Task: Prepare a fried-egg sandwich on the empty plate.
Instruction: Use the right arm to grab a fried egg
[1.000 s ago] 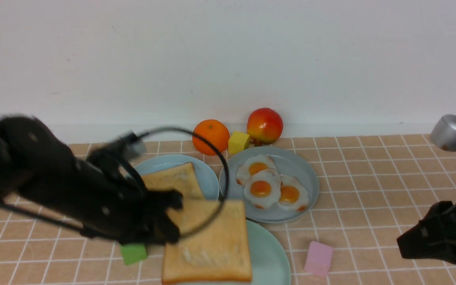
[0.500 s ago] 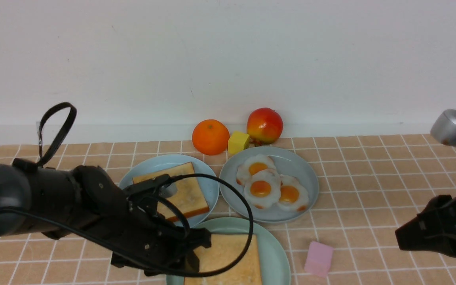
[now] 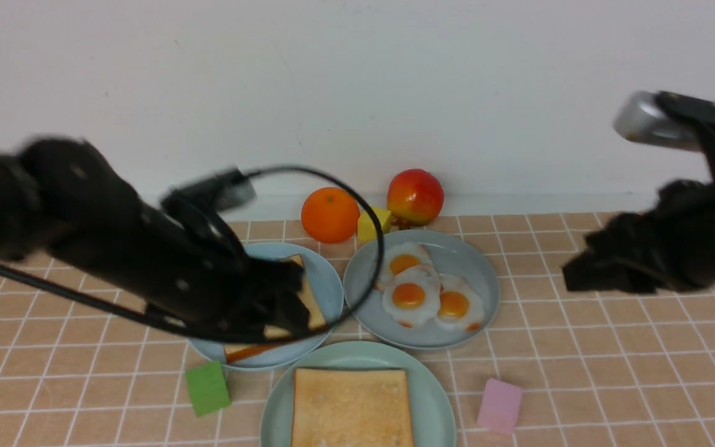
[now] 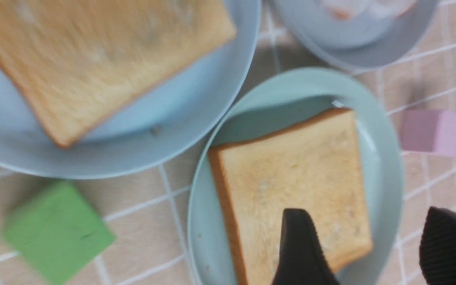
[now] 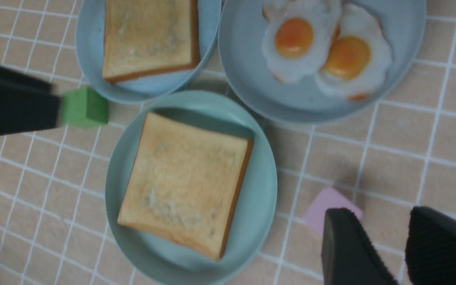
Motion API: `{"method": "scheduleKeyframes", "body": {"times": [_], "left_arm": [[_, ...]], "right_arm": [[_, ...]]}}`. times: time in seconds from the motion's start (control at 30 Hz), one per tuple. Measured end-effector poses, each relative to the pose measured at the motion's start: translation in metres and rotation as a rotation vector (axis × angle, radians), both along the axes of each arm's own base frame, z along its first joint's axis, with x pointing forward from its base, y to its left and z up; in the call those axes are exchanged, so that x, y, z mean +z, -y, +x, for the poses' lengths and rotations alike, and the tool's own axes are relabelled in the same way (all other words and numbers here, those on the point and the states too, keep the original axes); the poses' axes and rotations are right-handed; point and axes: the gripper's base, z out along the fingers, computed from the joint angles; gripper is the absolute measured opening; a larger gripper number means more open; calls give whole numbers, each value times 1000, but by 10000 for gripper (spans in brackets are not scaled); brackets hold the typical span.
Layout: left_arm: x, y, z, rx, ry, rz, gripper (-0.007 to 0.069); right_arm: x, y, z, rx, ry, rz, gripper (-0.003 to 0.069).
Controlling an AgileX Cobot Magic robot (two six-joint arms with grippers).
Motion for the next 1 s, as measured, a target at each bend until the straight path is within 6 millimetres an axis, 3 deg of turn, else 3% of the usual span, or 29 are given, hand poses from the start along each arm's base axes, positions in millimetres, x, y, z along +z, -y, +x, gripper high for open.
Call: {"method": "scheduleKeyframes", "body": {"times": [0.03, 0.1, 0.2, 0.23, 0.33, 0.37, 0.47, 0.63, 1.0], "left_arm": [[2, -2, -1, -3, 0, 1, 388], [27, -7, -14, -36, 59, -2, 324], [52, -10, -42, -113, 146, -2, 192], [59, -10, -57, -145, 183, -5, 114], [64, -9, -78, -187, 223, -7, 19], [64, -7, -92, -233, 257, -2, -13], [61, -6, -109, -299, 304, 15, -13], [57, -8, -115, -312, 318, 24, -13], [58, -8, -114, -309, 322, 24, -13]], "right_arm": [[0, -1, 2, 0, -3, 2, 254], [-7, -8, 22, 1, -33, 25, 279], [-28, -24, 48, 16, -76, 39, 326], [-41, -30, 59, 21, -105, 38, 348], [-56, -38, 77, 26, -136, 32, 382], [-67, -43, 92, 30, -155, 27, 405], [-81, -50, 116, 38, -176, 22, 424], [-105, -60, 148, 50, -201, 19, 429], [-145, -64, 172, 32, -243, 10, 429]]}}
